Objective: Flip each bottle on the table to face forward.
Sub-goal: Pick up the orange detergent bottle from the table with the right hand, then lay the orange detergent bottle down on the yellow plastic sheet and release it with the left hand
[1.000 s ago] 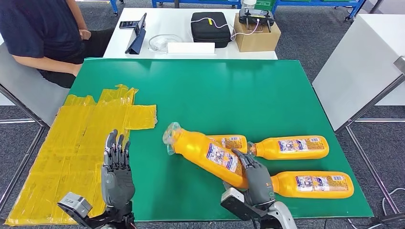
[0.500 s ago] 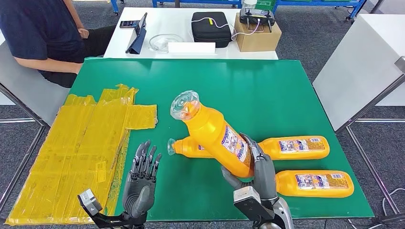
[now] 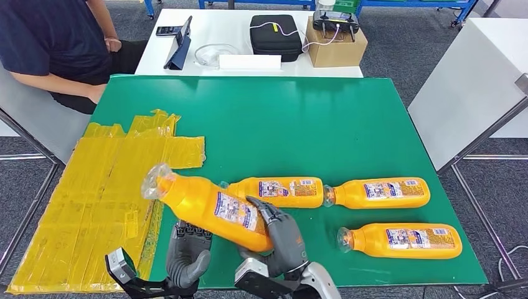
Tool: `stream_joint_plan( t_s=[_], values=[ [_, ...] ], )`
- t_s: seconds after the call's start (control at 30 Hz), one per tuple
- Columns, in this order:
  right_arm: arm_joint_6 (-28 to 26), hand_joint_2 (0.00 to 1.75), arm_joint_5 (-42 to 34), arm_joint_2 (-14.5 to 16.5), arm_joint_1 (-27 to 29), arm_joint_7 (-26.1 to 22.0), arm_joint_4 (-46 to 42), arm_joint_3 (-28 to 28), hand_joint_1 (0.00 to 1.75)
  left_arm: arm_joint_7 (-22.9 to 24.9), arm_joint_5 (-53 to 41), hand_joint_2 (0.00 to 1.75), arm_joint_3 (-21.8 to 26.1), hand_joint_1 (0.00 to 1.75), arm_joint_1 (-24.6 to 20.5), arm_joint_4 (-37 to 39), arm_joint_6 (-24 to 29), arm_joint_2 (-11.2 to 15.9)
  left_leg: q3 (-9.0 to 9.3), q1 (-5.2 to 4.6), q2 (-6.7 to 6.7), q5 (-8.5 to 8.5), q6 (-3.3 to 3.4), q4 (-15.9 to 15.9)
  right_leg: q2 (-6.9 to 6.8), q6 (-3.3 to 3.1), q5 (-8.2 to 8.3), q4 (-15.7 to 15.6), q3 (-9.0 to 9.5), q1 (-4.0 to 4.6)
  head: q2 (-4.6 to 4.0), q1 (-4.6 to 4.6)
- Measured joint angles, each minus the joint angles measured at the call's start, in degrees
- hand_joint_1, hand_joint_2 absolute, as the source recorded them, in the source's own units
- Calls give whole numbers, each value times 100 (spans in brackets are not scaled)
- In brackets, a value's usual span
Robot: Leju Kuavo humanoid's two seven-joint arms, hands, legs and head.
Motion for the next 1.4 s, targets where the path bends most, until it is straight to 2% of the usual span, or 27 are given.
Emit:
stream_joint_plan(
  t_s=[0.27,0.4,0.57,0.7,0.97,1.03,1.1,1.17,1.27,1.4],
  values=[
    [-7,175,179,-4,-254,94,475,724,175,-13,-89,175,91,0,14,-7,247,0,-5,-3,1,2,-1,0,0,0,2,-1,-9,-2,0,1],
    [7,175,314,-25,-426,76,618,983,175,-17,-177,175,165,96,5,3,386,0,-4,-3,1,3,-2,0,1,0,2,-1,-10,-1,0,-1],
    [9,175,326,-25,-550,104,740,1094,175,-39,-316,175,239,96,12,9,485,-1,-5,-2,2,3,-2,0,1,0,1,0,-12,0,0,-1],
    [10,175,326,-21,-579,104,775,1112,175,-43,-325,175,262,175,12,9,490,-2,-6,-2,2,3,-2,0,1,0,1,0,-13,-1,0,0],
    [-21,175,341,-10,-578,166,787,1115,175,-60,-506,175,367,175,33,-35,476,-56,-6,-2,2,3,-2,0,1,0,2,-1,-12,-1,0,0],
    [-50,175,360,-10,-563,217,753,1092,92,-58,-648,175,395,175,50,-110,545,-76,-6,-2,2,3,-2,0,1,0,2,-1,-12,-1,0,0],
    [-107,87,425,-18,-538,318,684,1055,5,-53,-959,175,411,175,68,-248,783,-95,-6,-2,1,3,-2,0,1,0,2,0,-12,-1,0,1],
    [-150,0,581,-51,-514,497,582,984,0,-43,-1444,175,424,175,77,-444,1291,-97,-7,-2,1,3,-2,0,0,0,2,0,-11,-1,0,1],
    [-136,0,717,-212,-490,744,366,755,0,-33,-2330,175,553,175,65,-735,2510,-37,-9,-2,0,3,-2,0,0,0,2,0,-9,-1,0,1],
    [134,0,337,-578,-753,806,75,176,0,-28,-3672,175,1026,175,-125,-846,3946,207,-10,-2,-3,16,-1,0,0,-4,12,0,-8,-1,0,1]
  ],
)
